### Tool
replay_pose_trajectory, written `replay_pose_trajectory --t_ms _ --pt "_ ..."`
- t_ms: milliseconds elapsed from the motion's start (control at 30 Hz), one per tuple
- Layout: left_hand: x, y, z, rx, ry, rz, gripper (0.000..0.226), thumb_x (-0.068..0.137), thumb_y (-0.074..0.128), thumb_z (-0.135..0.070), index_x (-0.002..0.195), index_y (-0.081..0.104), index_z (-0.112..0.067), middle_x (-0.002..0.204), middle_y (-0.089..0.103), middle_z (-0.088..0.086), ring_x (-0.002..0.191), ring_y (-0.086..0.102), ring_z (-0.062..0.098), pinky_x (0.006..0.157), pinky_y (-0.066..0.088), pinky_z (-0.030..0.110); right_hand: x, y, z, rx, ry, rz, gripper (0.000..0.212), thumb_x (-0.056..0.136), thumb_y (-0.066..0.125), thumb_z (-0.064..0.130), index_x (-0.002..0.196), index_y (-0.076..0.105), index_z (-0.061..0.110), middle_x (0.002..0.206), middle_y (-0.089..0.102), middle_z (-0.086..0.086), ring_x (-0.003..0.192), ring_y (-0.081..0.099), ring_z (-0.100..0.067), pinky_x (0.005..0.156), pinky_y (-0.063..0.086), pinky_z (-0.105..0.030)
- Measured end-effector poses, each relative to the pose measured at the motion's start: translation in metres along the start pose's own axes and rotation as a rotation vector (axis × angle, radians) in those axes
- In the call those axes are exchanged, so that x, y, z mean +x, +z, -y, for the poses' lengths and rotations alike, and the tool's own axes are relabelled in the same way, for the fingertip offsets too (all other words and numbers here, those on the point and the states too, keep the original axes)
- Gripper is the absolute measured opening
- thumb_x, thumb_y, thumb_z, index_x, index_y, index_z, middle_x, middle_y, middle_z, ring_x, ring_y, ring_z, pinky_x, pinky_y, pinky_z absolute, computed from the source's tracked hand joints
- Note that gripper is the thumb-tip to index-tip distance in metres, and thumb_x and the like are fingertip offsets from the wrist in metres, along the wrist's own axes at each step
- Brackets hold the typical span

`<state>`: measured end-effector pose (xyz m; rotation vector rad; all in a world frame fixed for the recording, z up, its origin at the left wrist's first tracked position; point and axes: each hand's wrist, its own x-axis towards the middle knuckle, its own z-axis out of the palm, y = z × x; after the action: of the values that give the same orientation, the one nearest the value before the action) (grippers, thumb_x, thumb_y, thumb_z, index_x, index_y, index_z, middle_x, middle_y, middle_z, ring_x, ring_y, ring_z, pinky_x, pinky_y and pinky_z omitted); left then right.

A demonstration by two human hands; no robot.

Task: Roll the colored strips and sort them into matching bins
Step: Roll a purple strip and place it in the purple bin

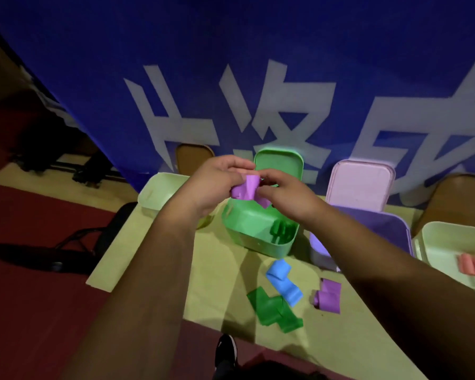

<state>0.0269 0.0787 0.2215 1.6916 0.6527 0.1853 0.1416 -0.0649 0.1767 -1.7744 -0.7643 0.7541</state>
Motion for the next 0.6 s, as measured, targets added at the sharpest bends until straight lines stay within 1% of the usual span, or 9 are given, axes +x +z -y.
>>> replay_pose_trajectory --t_ms 100,133,167,233,300,367,400,500,600 --pt "-0.002 -0.009 -0.037 -0.046 0.039 -0.053 0.036 0.103 0.045 0.009 0.126 0.069 -0.005 0.115 0.081 0.011 0.106 0.077 0.024 0.086 0.059 0.035 0.008 -0.011 0.025 -0.058 -0.06 -0.054 0.009 0.096 0.07 0.023 0.104 0.074 0.021 0.092 0.075 0.002 0.082 0.066 -0.018 0.08 0.052 -0.038" --pt "0.001 -0.013 -0.045 -0.06 0.053 -0.083 0.036 0.103 0.044 0.008 0.126 0.069 -0.005 0.114 0.081 0.01 0.105 0.076 0.023 0.085 0.059 0.034 0.011 -0.015 0.032 -0.096 -0.08 -0.08 0.01 0.098 0.071 0.03 0.102 0.074 0.021 0.093 0.076 0.003 0.084 0.067 -0.018 0.08 0.052 -0.038" --pt "0.003 -0.017 -0.054 -0.074 0.068 -0.112 0.036 0.102 0.044 0.008 0.125 0.069 -0.005 0.112 0.081 0.008 0.103 0.076 0.023 0.085 0.059 0.036 0.012 -0.018 0.039 -0.121 -0.089 -0.106 0.014 0.098 0.071 0.035 0.099 0.073 0.021 0.091 0.076 0.005 0.083 0.068 -0.015 0.077 0.051 -0.035" --pt "0.009 -0.025 -0.066 -0.097 0.098 -0.159 0.035 0.101 0.045 0.007 0.12 0.071 -0.007 0.106 0.082 0.007 0.099 0.076 0.024 0.086 0.058 0.039 0.014 -0.023 0.053 -0.148 -0.108 -0.159 0.021 0.098 0.074 0.041 0.094 0.073 0.02 0.084 0.074 0.007 0.07 0.063 -0.001 0.067 0.047 -0.024" --pt "0.013 -0.032 -0.074 -0.059 0.126 -0.194 0.032 0.101 0.048 0.002 0.115 0.073 -0.011 0.103 0.083 0.004 0.096 0.075 0.021 0.081 0.056 0.038 0.017 -0.028 0.065 -0.157 -0.117 -0.206 0.024 0.099 0.075 0.04 0.091 0.075 0.017 0.08 0.074 0.006 0.064 0.061 0.001 0.062 0.045 -0.019" --pt "0.015 -0.038 -0.081 0.017 0.16 -0.208 0.03 0.1 0.052 -0.003 0.114 0.075 -0.015 0.102 0.084 -0.001 0.093 0.074 0.018 0.075 0.056 0.035 0.019 -0.033 0.074 -0.16 -0.122 -0.253 0.025 0.099 0.075 0.04 0.089 0.075 0.018 0.081 0.076 0.003 0.071 0.066 -0.008 0.066 0.049 -0.027" --pt "0.016 -0.04 -0.084 0.054 0.177 -0.205 0.029 0.1 0.053 -0.005 0.114 0.075 -0.018 0.102 0.084 -0.003 0.093 0.075 0.017 0.075 0.057 0.036 0.02 -0.035 0.077 -0.162 -0.126 -0.268 0.024 0.099 0.075 0.04 0.088 0.075 0.019 0.082 0.076 0.003 0.074 0.067 -0.011 0.067 0.05 -0.03" --pt "0.017 -0.044 -0.091 0.129 0.206 -0.195 0.027 0.1 0.057 -0.011 0.112 0.077 -0.023 0.1 0.084 -0.006 0.101 0.077 0.019 0.086 0.062 0.04 0.023 -0.041 0.086 -0.168 -0.16 -0.282 0.023 0.099 0.074 0.039 0.085 0.074 0.022 0.08 0.075 0.006 0.078 0.068 -0.014 0.07 0.054 -0.034" --pt "0.02 -0.047 -0.094 0.129 0.219 -0.184 0.028 0.099 0.056 -0.01 0.112 0.077 -0.023 0.099 0.084 -0.005 0.099 0.078 0.018 0.085 0.063 0.038 0.023 -0.046 0.093 -0.179 -0.148 -0.268 0.027 0.101 0.072 0.04 0.08 0.071 0.022 0.071 0.069 0.012 0.067 0.059 -0.009 0.063 0.042 -0.029"
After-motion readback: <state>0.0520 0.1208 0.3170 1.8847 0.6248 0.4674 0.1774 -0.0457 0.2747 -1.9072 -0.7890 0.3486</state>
